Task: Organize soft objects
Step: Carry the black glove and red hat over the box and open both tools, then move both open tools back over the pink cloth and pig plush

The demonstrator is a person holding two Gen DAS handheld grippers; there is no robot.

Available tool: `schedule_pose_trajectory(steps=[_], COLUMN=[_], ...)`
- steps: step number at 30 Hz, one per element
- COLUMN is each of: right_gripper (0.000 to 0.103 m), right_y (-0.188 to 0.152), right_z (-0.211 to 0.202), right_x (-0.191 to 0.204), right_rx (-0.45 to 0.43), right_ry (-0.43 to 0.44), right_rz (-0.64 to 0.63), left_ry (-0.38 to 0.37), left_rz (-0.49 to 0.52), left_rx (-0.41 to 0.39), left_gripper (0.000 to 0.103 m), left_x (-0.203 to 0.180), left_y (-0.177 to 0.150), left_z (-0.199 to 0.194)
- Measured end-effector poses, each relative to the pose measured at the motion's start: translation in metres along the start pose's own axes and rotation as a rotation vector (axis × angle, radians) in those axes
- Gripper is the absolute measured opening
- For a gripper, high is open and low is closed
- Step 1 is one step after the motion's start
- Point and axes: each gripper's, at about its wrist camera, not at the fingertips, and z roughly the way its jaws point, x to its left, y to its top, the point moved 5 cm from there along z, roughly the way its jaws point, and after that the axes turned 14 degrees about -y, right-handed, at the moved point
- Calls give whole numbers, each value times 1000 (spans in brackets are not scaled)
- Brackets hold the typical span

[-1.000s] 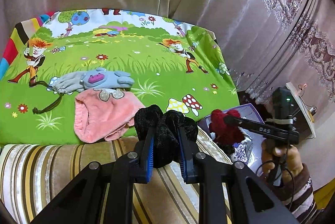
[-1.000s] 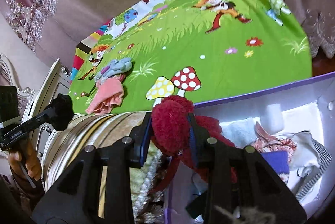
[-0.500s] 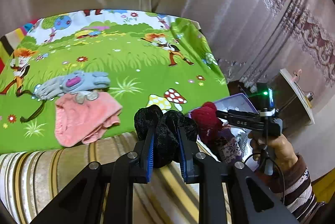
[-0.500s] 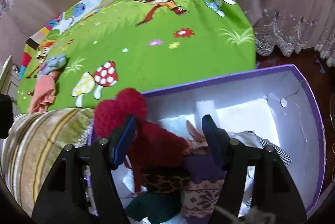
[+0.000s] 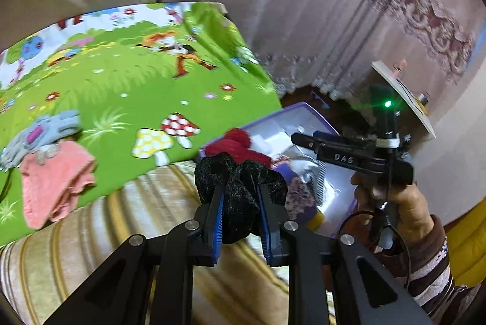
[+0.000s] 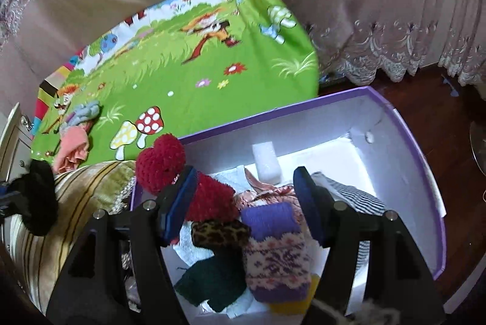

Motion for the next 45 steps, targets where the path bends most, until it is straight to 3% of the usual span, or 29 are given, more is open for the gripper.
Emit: schedule_pose_trajectory(steps=[7, 11, 20, 30, 45], right_gripper=[72, 73, 76, 77, 79], right_y=[2, 1, 0, 3, 6], right_z=[-35, -45, -57, -72, -90], right_x=[-4, -3, 7, 32, 113], right_rx=[-70, -99, -122, -144, -166], right_ry=[-45, -93, -136, -130, -8], right_rz=[-4, -39, -76, -125, -257], left_ry=[-54, -90, -84, -33, 85], left_rz=[20, 26, 15, -56, -227], left_rx=[53, 74, 59, -9, -146], left_gripper=[22, 27, 38, 38, 38], left_x=[-21, -31, -28, 6, 96], left_y=[-5, -7, -4, 1, -18], left_z=[23, 31, 26, 1, -73])
